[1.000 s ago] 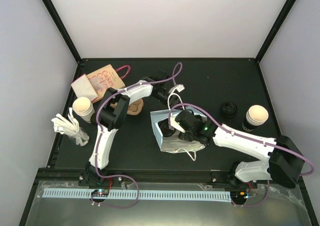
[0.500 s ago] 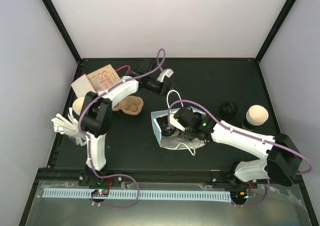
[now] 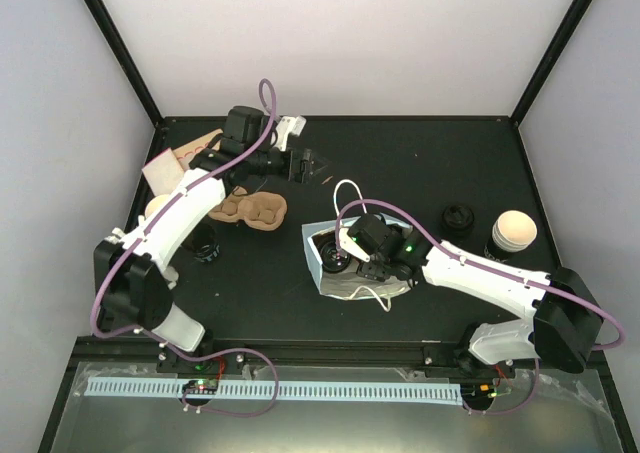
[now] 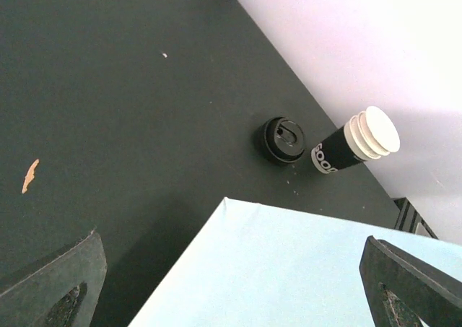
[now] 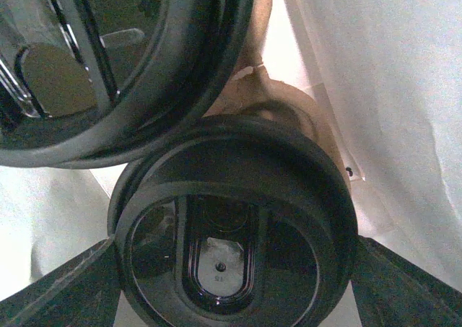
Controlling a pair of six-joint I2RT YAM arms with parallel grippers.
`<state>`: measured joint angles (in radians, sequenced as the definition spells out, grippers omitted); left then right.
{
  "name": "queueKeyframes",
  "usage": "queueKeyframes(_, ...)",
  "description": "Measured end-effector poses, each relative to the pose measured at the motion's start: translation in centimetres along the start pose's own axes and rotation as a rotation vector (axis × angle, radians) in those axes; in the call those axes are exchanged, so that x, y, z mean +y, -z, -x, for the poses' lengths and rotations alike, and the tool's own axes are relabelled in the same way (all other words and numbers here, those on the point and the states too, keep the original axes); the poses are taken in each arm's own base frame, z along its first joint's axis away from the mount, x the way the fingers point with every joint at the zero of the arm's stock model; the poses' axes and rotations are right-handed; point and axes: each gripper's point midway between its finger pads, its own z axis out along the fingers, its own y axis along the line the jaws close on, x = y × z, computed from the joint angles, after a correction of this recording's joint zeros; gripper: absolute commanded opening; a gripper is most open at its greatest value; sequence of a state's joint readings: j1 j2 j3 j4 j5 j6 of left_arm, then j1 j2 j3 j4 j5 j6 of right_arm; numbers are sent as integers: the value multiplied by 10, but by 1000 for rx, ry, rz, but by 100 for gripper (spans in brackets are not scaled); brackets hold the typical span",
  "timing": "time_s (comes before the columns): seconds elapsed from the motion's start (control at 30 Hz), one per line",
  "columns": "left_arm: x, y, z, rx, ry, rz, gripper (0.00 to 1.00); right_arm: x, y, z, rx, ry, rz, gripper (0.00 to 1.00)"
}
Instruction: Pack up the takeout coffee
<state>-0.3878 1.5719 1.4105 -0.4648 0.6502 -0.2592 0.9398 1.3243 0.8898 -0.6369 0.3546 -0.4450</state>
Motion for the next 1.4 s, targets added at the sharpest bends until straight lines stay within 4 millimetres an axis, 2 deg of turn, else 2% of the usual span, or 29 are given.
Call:
queueKeyframes(0.17,-26,22,-8,-30,-81,-19,94,0,0,0,0,0,1,63)
queueKeyframes(0.4,-70,15,-32,9,-206,-90,86,0,0,0,-1,-1,2,64)
queueKeyframes(0.63,-86,21,-53,37,-288,-109,82,0,0,0,-1,-3,5,64)
queueKeyframes(0.9,-118,54,-81,12,-408,-158,77,0,0,0,-2,-3,6,64)
queueKeyframes(1.03,-132,60,-96,29,-470,-184,71,0,-1,1,-2,-3,7,64)
queueKeyframes(1.1,-133,59,-101,43,-488,-176,65,0,-1,0,-1,-3,8,64)
queueKeyframes(1.2,-125,55,-108,73,-503,-127,52,0,-1,1,-2,-4,8,64)
queueKeyframes(1.4,-113,43,-124,157,-542,-47,33,0,-1,1,-2,-4,9,64)
